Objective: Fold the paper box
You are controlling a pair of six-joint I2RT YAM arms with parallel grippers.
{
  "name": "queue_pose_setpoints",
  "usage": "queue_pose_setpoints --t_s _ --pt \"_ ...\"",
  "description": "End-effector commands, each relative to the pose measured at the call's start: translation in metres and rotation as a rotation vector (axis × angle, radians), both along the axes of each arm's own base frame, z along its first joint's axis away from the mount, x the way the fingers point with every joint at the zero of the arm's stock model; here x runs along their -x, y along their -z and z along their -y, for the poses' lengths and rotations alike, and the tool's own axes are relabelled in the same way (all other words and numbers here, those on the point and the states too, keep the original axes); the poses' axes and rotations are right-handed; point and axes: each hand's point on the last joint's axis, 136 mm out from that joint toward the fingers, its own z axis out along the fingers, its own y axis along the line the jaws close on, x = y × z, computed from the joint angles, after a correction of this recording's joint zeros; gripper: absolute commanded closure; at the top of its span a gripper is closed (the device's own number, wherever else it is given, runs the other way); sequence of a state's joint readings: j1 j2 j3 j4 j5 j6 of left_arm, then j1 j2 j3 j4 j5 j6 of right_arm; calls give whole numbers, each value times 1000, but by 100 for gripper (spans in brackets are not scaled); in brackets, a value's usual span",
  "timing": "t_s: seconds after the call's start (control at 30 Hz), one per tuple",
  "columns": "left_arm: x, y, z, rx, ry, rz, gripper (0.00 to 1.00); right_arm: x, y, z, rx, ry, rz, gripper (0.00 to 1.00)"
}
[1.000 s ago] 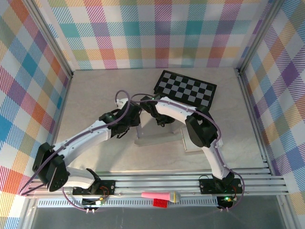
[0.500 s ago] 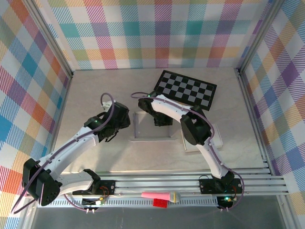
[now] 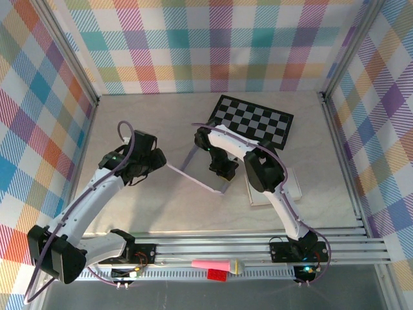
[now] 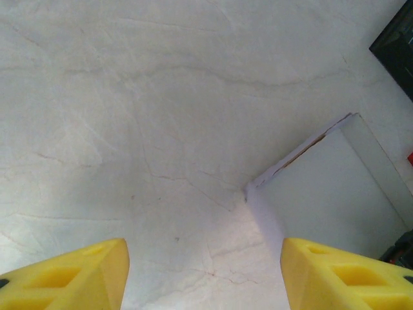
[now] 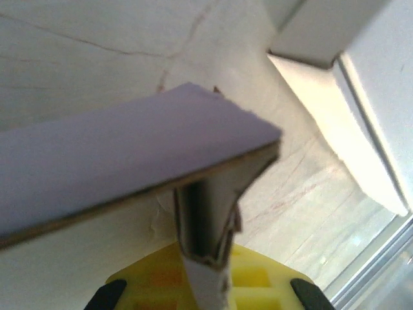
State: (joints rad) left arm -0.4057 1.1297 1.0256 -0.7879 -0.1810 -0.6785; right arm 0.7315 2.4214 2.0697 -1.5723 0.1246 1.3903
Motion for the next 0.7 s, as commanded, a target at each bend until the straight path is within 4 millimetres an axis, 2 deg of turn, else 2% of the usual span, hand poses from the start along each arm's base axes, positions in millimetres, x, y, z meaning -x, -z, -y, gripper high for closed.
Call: queue_pose_setpoints --t_s 0.0,0.1,0.23,0.4,0.53,0.6,0.67 --pt "22 1 -9 38 -25 -49 39 14 0 -9 11 207 -47 100" --pt "36 14 -13 48 -34 -93 40 15 1 -16 -4 271 -51 100" --pt "51 32 -8 101 -34 -134 41 18 7 -25 -22 328 -72 100" --pt "56 55 6 174 -12 -179 42 29 14 -36 -54 403 -127 100" --pt "55 73 15 210 0 -220 42 38 18 -57 -156 481 -140 100" --pt "52 81 19 224 2 -229 42 39 12 -66 -189 487 -130 91" --pt "46 85 24 243 7 -225 42 40 7 -72 -222 478 -119 75"
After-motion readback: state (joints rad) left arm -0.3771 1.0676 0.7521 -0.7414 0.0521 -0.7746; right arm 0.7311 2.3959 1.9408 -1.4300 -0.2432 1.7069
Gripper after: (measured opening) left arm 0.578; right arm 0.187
